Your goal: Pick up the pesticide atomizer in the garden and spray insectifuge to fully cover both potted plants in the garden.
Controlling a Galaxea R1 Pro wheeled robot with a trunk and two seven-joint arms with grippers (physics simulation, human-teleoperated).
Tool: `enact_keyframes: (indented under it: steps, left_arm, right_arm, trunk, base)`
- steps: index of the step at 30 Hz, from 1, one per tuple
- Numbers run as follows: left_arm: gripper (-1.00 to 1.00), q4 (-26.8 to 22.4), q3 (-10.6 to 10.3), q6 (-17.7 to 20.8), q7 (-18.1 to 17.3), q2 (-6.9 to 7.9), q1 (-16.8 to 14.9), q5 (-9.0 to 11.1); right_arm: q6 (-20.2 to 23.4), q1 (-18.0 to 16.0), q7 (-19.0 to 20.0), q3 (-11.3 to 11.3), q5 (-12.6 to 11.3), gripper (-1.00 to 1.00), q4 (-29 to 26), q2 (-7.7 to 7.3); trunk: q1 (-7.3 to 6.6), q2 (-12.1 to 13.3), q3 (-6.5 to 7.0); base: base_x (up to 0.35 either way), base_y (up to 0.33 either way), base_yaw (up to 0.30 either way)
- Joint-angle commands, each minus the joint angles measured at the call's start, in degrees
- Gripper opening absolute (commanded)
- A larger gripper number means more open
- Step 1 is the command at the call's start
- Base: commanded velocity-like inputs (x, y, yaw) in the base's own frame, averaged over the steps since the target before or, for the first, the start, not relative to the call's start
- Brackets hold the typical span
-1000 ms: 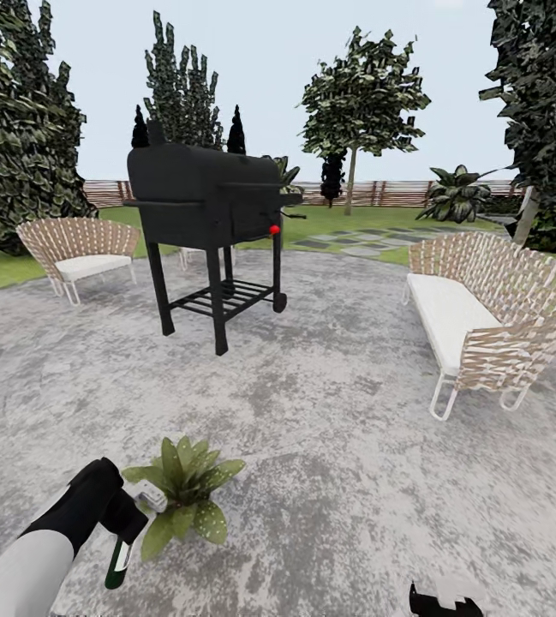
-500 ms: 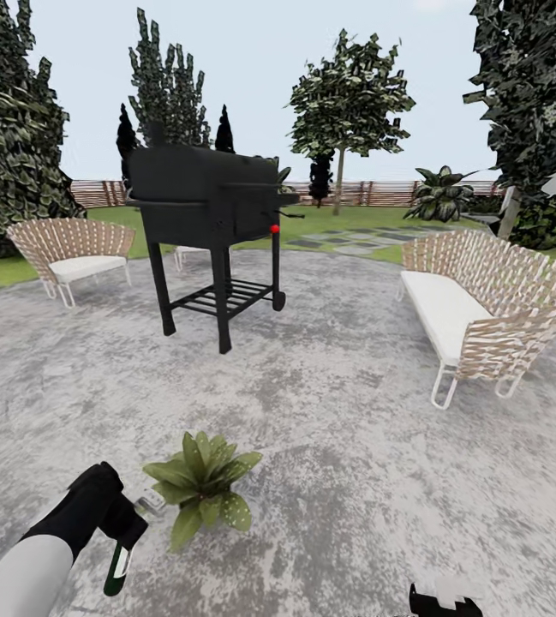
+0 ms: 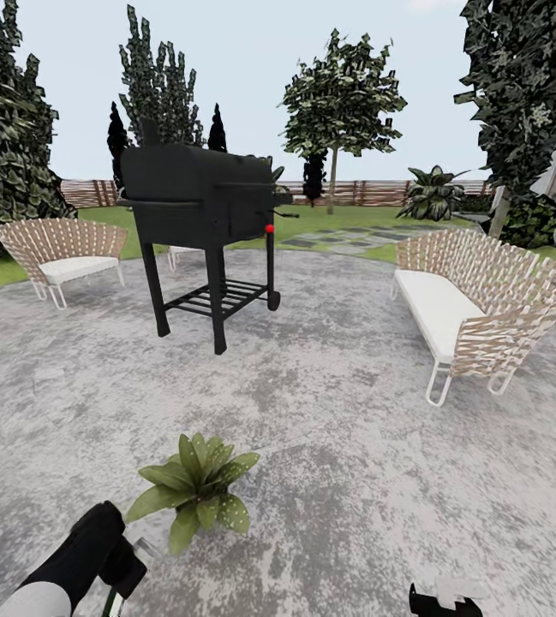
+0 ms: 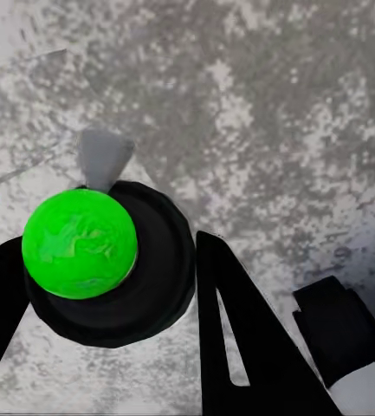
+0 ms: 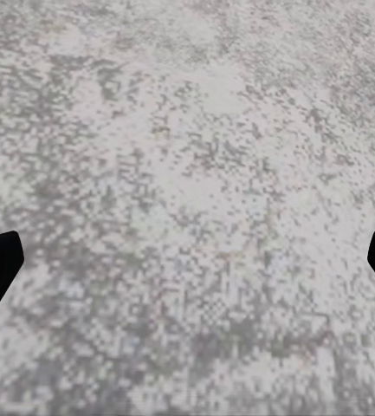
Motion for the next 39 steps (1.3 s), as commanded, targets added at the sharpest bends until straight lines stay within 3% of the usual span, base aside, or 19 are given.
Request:
enact_keyframes:
  steps: [1, 3, 6, 9, 13, 19, 30, 32, 34, 37, 39]
  left_arm:
    - [-1.0, -0.22, 0.27, 0.21, -0.43, 0.14, -0.02, -0.33]
    - [-1.0, -0.87, 0.65, 0.22, -0.41, 0.31, -0.07, -0.31]
    - [-1.0, -2.24, 3.86, 0.19, -0.38, 0.19, -0.1, -0.31]
    - [-1.0, -2.6, 5.46, 0.12, -0.33, 0.05, -0.11, -0.37]
    - [-1.0, -2.7, 5.4, 0.04, -0.32, -0.34, -0.11, -0.54]
    - [-1.0, -2.71, 5.24, 0.14, -0.36, -0.7, -0.11, -0.85]
    - [-1.0, -2.04, 5.88, -0.38, -0.41, -1.81, -0.11, 0.82]
    - [-1.0, -2.93, 6.03, -0.39, -0.36, -3.17, -0.11, 2.24]
    - [-1.0, -4.91, 8.01, -0.38, -0.4, -2.88, -0.11, 3.9]
    - [-1.0, -5.45, 11.75, -0.59, -0.47, -2.08, -0.1, 4.34]
    - [-1.0, -5.63, 12.38, -0.71, -0.49, -2.21, -0.09, 4.39]
  right_arm:
    - [-0.17, -0.04, -0.15, -0.45, 0.62, 1.0, 0.06, 0.01]
    - [-0.17, -0.04, -0.15, -0.49, 0.6, 1.0, 0.06, 0.01]
    - [-0.17, -0.04, -0.15, -0.51, 0.59, 1.0, 0.06, 0.01]
    - [-0.17, -0.04, -0.15, -0.48, 0.63, 1.0, 0.04, 0.01]
    - [-0.17, -0.04, -0.16, -0.48, 0.65, 1.0, 0.06, 0.01]
    - [-0.17, -0.04, -0.22, -0.54, 0.65, 1.0, 0.02, 0.01]
    - [-0.17, -0.04, -0.24, -0.54, 0.65, 1.0, 0.06, 0.01]
    - [-0.17, -0.04, -0.24, -0.51, 0.65, 1.0, 0.06, 0.01]
    - [-0.17, -0.04, -0.24, -0.54, 0.65, 1.0, 0.06, 0.01]
    - [-0.17, -0.04, -0.24, -0.54, 0.65, 1.0, 0.06, 0.01]
    - [-0.17, -0.04, -0.2, -0.53, 0.68, 1.0, 0.06, 0.01]
  trunk:
    - [-0.01, -0.03, -0.13]
    - [-0.01, -0.03, -0.29]
    - [-0.01, -0.03, -0.56]
    - [-0.01, -0.03, -0.83]
    - [0.87, -1.63, -1.91]
    - [0.87, -1.63, -2.46]
    - [0.87, -1.63, -3.23]
    - [0.87, -1.63, -3.23]
    - [0.87, -1.63, -3.23]
    - [0.87, -1.63, -3.23]
    - [0.87, -1.63, -3.23]
  base:
    - [0.0, 0.0, 0.0]
    - [0.0, 0.0, 0.0]
    - [0.0, 0.0, 0.0]
    - [0.0, 0.0, 0.0]
    - [0.0, 0.0, 0.0]
    - [0.0, 0.0, 0.0]
    - [0.0, 0.0, 0.0]
    - [0.0, 0.0, 0.0]
    - [0.0, 0.0, 0.0]
    - [0.0, 0.0, 0.0]
    - [0.0, 0.0, -0.052]
